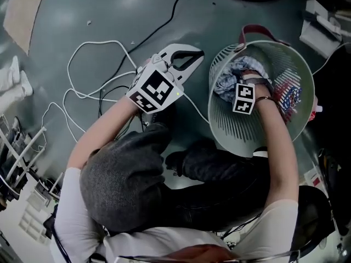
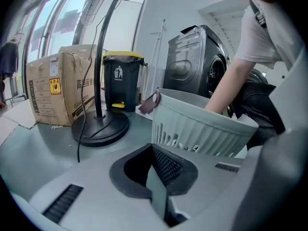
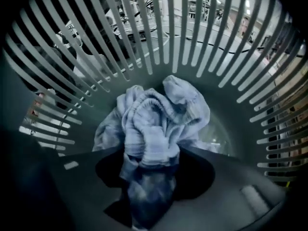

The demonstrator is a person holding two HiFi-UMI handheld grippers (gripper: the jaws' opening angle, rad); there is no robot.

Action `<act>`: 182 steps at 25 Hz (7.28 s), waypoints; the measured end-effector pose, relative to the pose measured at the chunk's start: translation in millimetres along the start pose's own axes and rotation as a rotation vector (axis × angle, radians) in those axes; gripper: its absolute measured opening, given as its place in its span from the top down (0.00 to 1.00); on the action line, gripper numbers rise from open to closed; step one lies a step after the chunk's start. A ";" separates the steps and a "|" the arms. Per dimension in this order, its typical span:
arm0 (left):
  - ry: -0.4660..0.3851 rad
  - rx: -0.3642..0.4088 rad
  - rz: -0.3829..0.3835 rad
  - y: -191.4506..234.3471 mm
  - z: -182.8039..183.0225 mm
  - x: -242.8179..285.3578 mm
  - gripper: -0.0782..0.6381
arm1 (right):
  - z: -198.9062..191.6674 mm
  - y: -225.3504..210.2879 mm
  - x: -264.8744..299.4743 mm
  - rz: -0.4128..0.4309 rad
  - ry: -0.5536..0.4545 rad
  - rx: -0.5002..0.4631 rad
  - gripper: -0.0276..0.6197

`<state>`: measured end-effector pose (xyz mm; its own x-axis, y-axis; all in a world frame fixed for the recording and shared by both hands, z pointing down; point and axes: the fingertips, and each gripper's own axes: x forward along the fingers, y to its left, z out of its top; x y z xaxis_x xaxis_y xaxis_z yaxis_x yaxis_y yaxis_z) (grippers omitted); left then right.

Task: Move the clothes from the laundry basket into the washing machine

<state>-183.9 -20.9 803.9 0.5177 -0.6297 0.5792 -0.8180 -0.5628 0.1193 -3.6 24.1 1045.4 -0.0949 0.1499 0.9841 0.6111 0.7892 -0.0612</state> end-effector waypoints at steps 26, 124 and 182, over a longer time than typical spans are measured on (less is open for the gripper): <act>-0.073 0.106 0.014 19.7 83.1 -24.8 0.88 | -0.3 -25.8 -136.0 -0.126 -0.142 0.296 0.76; -0.181 0.667 -0.745 -410.0 351.2 94.8 0.88 | -431.0 284.0 -632.0 -1.852 -0.347 1.372 0.77; -0.069 0.616 -0.649 -342.8 305.7 92.8 0.88 | -531.7 310.3 -541.0 -1.888 -0.146 1.647 0.28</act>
<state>221.3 -50.1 570.2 0.8618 -0.1068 0.4959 -0.0894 -0.9943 -0.0588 655.3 -128.8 582.5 0.3635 -0.9200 0.1462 -0.8916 -0.2981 0.3408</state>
